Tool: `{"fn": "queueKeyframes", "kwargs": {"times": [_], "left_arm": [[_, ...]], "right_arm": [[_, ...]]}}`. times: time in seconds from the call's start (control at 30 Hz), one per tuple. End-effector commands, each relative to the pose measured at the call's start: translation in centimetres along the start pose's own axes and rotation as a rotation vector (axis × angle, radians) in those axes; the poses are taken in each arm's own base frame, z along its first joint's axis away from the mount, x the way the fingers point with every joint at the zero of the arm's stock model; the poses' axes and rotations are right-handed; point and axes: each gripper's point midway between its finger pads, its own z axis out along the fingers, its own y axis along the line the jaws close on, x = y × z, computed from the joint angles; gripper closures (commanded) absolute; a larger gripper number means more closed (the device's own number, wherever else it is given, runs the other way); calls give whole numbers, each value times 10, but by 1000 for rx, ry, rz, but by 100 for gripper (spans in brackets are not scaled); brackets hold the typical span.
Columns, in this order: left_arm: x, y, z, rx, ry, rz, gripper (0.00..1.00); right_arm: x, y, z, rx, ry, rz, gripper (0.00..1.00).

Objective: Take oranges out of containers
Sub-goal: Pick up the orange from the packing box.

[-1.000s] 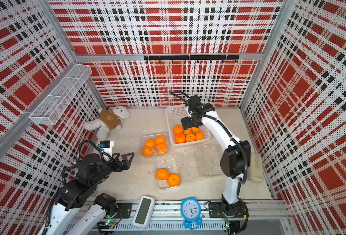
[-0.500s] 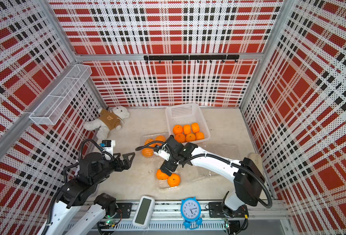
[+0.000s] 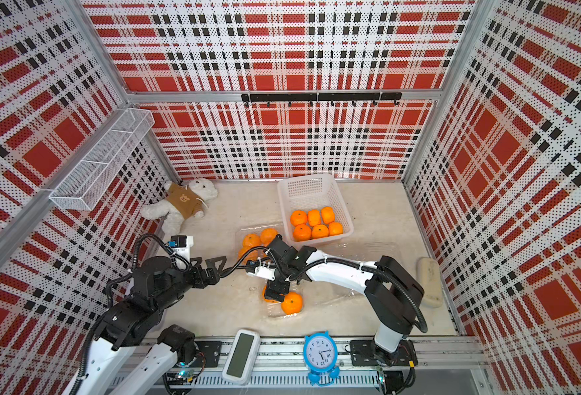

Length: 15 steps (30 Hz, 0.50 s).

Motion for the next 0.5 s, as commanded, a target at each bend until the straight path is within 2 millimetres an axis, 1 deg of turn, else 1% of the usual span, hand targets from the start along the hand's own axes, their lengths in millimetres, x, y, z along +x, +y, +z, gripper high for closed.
{"fn": "queueKeyframes", "kwargs": {"times": [0.0, 0.2, 0.27, 0.37, 0.43, 0.47], "left_arm": [[0, 3, 1, -17, 1, 6, 1], [1, 3, 3, -19, 9, 5, 1], [1, 4, 3, -21, 7, 5, 1], [1, 4, 3, -22, 9, 4, 1], [1, 4, 4, -23, 14, 3, 1], [2, 4, 4, -23, 15, 3, 0]], "right_arm": [[-1, 2, 7, -14, -1, -78, 9], [15, 10, 21, -62, 58, -91, 13], [17, 13, 23, -78, 63, -94, 18], [18, 15, 23, -104, 86, -92, 35], [19, 16, 23, -117, 103, -92, 48], [19, 16, 22, -118, 105, -90, 53]]}}
